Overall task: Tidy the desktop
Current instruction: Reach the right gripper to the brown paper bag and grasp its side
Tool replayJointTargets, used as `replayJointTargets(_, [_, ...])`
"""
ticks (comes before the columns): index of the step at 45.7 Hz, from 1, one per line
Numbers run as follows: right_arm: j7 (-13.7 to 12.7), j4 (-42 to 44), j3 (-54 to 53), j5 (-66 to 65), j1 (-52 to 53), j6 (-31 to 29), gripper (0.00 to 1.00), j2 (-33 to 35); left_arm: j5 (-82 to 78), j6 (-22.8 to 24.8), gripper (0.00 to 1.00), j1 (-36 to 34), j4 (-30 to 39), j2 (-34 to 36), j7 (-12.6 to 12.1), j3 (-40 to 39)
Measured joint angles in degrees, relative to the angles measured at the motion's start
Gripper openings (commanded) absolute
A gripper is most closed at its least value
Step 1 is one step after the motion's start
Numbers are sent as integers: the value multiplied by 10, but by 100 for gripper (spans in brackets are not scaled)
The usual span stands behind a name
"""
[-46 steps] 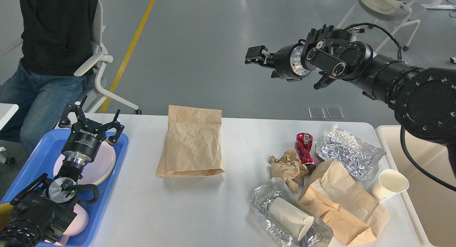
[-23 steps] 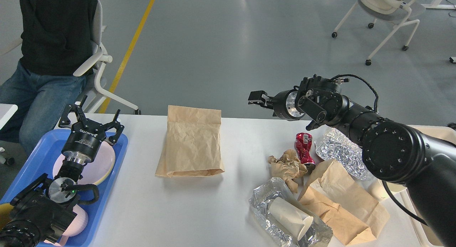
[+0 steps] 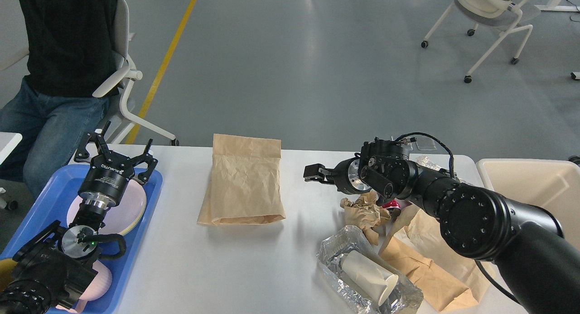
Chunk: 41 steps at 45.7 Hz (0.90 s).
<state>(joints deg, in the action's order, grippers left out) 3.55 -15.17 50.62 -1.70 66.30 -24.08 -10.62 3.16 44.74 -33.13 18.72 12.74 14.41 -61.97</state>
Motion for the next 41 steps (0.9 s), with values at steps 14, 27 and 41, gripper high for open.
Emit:
replayJointTargets(14, [7,-25,-53,11,1,6,100,0,0,0,96,0,0,0,0,1])
replayJointTargets(27, [8,-70,-206,12,1,-3,100,-3,0,0,96,0,0,0,0,0])
replayJointTargets(41, [7,-162,-212,2,8,8,100,-3,0,0,96,0,0,0,0,-2])
